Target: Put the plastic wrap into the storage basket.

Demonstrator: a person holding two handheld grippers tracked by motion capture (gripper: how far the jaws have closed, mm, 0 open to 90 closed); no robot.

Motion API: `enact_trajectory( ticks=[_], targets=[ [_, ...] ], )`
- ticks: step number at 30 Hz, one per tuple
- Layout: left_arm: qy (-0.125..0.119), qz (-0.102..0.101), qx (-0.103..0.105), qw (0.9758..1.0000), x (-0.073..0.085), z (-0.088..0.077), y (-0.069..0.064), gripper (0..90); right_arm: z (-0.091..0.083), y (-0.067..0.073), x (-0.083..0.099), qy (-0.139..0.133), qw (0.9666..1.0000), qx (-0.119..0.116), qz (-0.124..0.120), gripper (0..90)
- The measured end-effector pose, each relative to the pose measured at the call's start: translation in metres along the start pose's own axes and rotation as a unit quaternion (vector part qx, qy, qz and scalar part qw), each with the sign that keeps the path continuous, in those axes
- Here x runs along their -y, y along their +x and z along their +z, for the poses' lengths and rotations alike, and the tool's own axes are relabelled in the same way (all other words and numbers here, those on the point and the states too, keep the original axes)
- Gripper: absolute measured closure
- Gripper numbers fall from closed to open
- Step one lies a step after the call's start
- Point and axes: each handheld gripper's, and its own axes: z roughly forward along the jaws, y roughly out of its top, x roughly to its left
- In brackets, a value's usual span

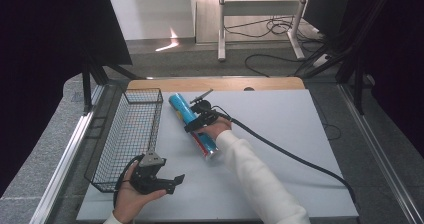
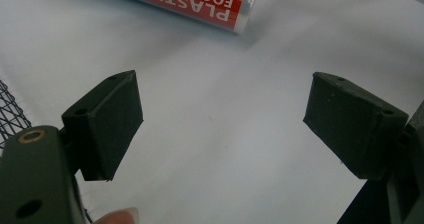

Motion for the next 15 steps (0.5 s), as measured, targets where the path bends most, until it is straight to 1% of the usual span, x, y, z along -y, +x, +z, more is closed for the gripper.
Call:
enact_trajectory(
  ticks=[1, 3, 4, 5, 6, 7, 8, 10, 11, 12, 13, 15],
  targets=[
    [0.001, 0.0, 0.0, 1.0, 0.0, 0.0, 0.0, 15.1, 0.004, -0.001, 0.0, 0.007, 1.0, 0.006, -0.002, 21.3],
    [0.002, 0.0, 0.0, 1.0, 0.0, 0.0, 0.001, 15.2, 0.01, 0.0, 0.001, 0.017, 0.9998, 0.002, -0.003, 21.7],
    [0.002, 0.0, -0.001, 1.0, 0.0, 0.0, 0.001, 15.1, 0.016, 0.004, 0.002, 0.03, 0.9995, 0.005, -0.012, 22.7],
    [0.002, 0.0, -0.001, 1.0, 0.0, 0.0, 0.001, 15.1, 0.016, 0.004, 0.002, 0.03, 0.9995, 0.005, -0.012, 22.7],
    [0.002, 0.0, -0.001, 1.0, 0.0, 0.0, 0.001, 15.1, 0.021, 0.005, 0.004, 0.043, 0.9989, 0.015, -0.014, 26.0],
    [0.002, 0.0, -0.001, 1.0, 0.0, 0.0, 0.001, 15.1, 0.021, 0.005, 0.004, 0.043, 0.9989, 0.015, -0.014, 26.0],
    [0.001, 0.0, -0.001, 1.0, 0.001, 0.0, 0.001, 15.2, 0.024, 0.005, 0.006, 0.051, 0.9986, 0.014, -0.007, 28.0],
    [0.001, -0.001, -0.002, 1.0, 0.001, 0.0, 0.001, 15.1, 0.024, 0.004, 0.005, 0.052, 0.9985, 0.013, -0.004, 28.4],
    [0.0, -0.001, -0.002, 1.0, 0.001, 0.0, 0.001, 15.1, 0.023, 0.003, 0.004, 0.055, 0.9984, 0.01, 0.006, 29.2],
    [0.0, -0.001, -0.002, 1.0, 0.001, 0.0, 0.001, 15.1, 0.023, 0.003, 0.004, 0.055, 0.9984, 0.01, 0.006, 29.2],
    [-0.001, -0.001, -0.002, 1.0, 0.001, -0.001, 0.001, 15.2, 0.023, 0.002, 0.004, 0.053, 0.9984, 0.005, 0.016, 29.8],
    [-0.002, -0.003, -0.003, 1.0, 0.001, -0.002, 0.002, 15.2, 0.022, 0.001, 0.005, 0.051, 0.9984, 0.003, 0.022, 30.1]
  ],
)
